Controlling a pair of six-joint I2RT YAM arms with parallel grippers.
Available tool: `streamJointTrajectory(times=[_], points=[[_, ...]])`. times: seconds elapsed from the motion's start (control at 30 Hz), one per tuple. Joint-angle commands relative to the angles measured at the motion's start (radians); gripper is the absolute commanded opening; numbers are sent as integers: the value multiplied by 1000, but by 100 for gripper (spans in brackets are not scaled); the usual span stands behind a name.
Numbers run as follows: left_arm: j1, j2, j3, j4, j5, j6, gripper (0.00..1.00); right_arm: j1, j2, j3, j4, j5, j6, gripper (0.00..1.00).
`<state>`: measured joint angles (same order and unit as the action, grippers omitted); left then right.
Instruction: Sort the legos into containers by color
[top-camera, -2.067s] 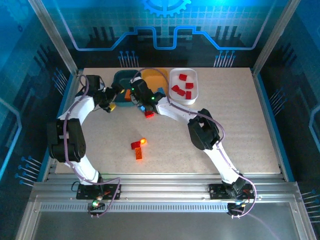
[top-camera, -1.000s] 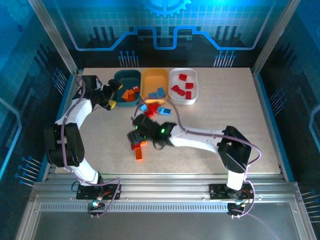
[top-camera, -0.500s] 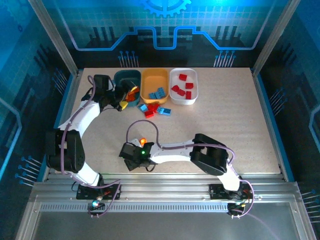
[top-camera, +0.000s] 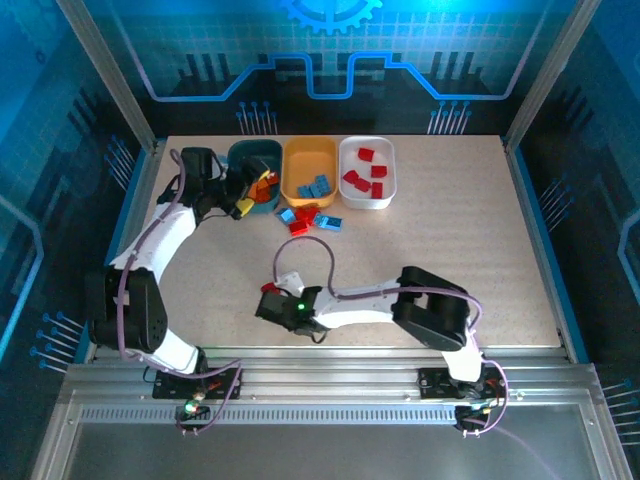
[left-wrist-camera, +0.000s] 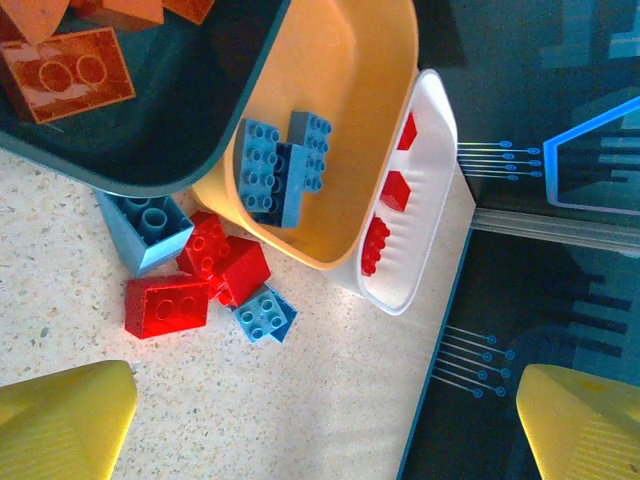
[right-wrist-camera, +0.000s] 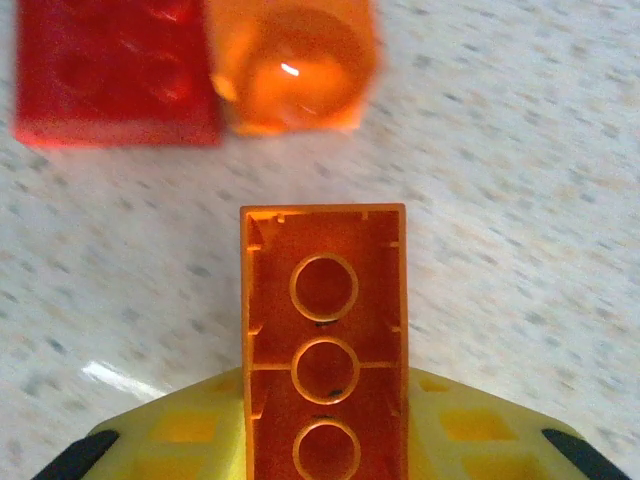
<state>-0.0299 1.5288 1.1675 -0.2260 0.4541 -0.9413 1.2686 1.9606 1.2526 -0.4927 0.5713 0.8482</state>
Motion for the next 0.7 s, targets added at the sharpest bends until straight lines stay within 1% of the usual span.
streamJointTrajectory(times=[0.0,0.1,0.2,0.27,0.4,0.53,0.57,0.6,0.67], points=[[-14,-65,-13,16,11,-5,99,-2,-126,-80,13,58,-8,28],[-35,-86,-9,14,-14,-17,99,12,-222,-135,0,84,-22,28],[-55,-75,35,-10,-28,-13,99,16,-318,-185,-18,127,-38,29],[-66,-52,73,-31,-30,-2,99,0,-375,-211,-27,141,-60,29],[-71,-5,124,-43,-26,0,99,-67,-476,-256,-14,144,-125,29],[-68,14,143,-68,-41,49,99,-169,-514,-246,42,64,-231,29],[-63,17,141,-69,-43,63,99,-201,-509,-235,72,27,-267,29],[-53,21,138,-68,-44,70,99,-238,-494,-211,103,-37,-310,29],[-19,35,118,-63,-36,58,99,-288,-446,-151,135,-104,-354,29]])
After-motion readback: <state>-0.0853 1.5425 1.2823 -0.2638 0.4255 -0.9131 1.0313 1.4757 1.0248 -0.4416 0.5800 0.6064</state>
